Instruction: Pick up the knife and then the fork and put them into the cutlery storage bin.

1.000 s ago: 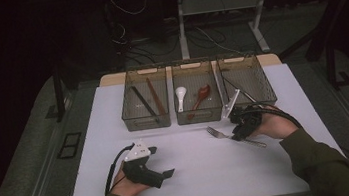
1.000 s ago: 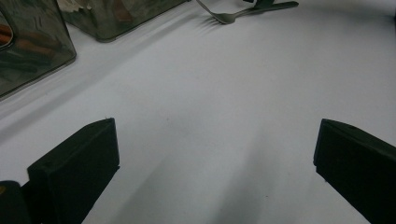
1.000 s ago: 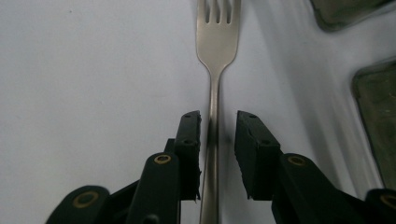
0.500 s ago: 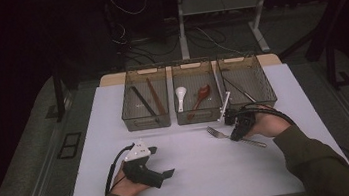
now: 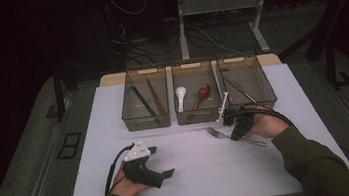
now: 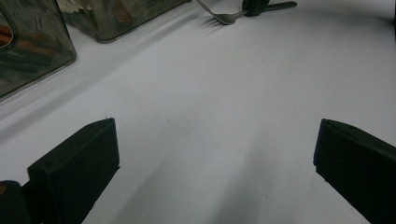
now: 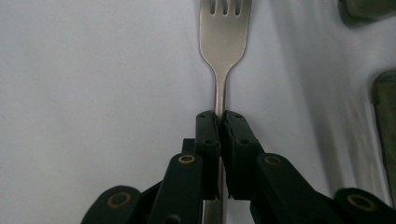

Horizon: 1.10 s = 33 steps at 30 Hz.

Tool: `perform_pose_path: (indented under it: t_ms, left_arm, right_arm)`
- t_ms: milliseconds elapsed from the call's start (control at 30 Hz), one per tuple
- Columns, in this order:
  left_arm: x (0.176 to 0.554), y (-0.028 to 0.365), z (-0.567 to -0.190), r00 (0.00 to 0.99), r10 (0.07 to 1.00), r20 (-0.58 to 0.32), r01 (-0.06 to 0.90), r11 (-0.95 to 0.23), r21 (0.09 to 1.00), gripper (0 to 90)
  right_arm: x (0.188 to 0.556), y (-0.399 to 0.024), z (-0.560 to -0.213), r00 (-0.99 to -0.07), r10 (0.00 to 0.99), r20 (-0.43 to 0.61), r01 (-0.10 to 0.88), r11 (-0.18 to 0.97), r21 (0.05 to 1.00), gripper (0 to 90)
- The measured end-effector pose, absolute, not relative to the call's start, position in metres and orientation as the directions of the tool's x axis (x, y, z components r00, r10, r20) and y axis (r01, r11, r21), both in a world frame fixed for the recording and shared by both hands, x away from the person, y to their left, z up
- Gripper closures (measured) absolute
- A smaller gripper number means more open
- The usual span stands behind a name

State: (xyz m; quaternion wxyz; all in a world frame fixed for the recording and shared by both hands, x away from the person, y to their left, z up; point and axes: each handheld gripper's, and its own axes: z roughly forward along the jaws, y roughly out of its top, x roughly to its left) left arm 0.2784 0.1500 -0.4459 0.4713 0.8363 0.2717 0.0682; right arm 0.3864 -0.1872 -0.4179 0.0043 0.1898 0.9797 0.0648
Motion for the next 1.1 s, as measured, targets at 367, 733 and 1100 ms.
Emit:
perform_pose_path:
  t_ms: [367, 733, 1100]
  left_arm:
    - [0.279, 0.150, -0.446, 0.842, 0.520, -0.141, 0.391, -0.409, 0.824, 0.0]
    - [0.279, 0.151, -0.446, 0.841, 0.521, -0.143, 0.392, -0.406, 0.826, 0.0]
    - [0.278, 0.151, -0.445, 0.844, 0.519, -0.138, 0.388, -0.413, 0.824, 0.0]
  right_arm:
    - [0.385, -0.208, -0.406, -0.900, 0.431, 0.063, 0.432, 0.865, 0.257, 84.9]
    - [0.379, -0.239, -0.392, -0.875, 0.477, 0.087, 0.460, 0.760, 0.459, 85.0]
    - [0.376, -0.263, -0.380, -0.834, 0.538, 0.125, 0.499, 0.636, 0.589, 85.0]
